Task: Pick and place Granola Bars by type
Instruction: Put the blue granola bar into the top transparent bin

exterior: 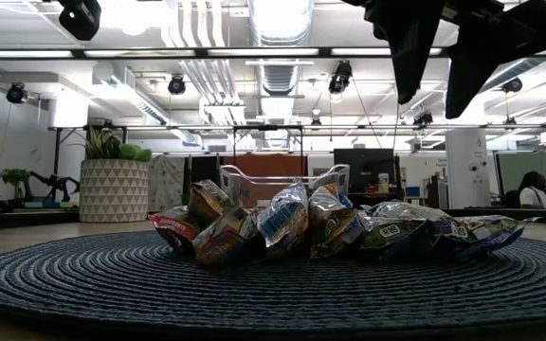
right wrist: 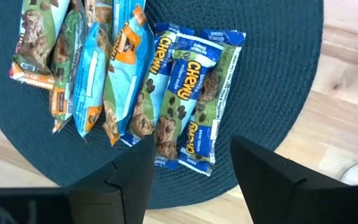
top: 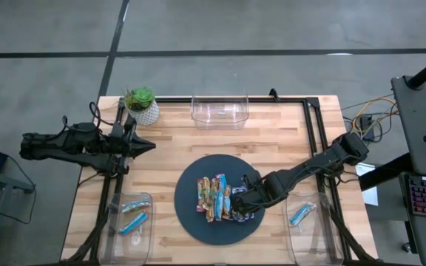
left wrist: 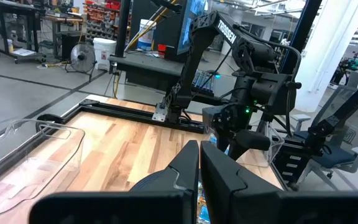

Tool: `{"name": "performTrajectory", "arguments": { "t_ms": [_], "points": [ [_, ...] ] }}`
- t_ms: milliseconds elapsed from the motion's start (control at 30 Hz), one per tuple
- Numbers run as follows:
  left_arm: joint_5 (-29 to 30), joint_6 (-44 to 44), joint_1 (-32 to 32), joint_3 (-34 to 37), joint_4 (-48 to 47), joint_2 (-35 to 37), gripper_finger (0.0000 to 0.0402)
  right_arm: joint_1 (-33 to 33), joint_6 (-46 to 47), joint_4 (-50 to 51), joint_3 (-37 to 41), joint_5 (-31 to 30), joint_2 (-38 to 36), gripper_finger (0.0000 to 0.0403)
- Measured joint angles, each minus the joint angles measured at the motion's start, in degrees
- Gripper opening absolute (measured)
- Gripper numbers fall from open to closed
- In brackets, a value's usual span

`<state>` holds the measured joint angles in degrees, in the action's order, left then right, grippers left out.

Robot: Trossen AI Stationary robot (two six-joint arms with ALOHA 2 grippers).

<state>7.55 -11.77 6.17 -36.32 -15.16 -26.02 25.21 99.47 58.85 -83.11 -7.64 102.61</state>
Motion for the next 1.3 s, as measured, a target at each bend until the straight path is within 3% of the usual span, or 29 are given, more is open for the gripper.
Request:
{"name": "performTrajectory", "arguments": {
  "t_ms": [1300],
  "points": [
    [0.00,-0.68,0.00,0.00,0.02,-0.49,0.0000,-0.15,1.04,-3.74,0.02,-1.49,-0.11,0.0201]
  ]
}}
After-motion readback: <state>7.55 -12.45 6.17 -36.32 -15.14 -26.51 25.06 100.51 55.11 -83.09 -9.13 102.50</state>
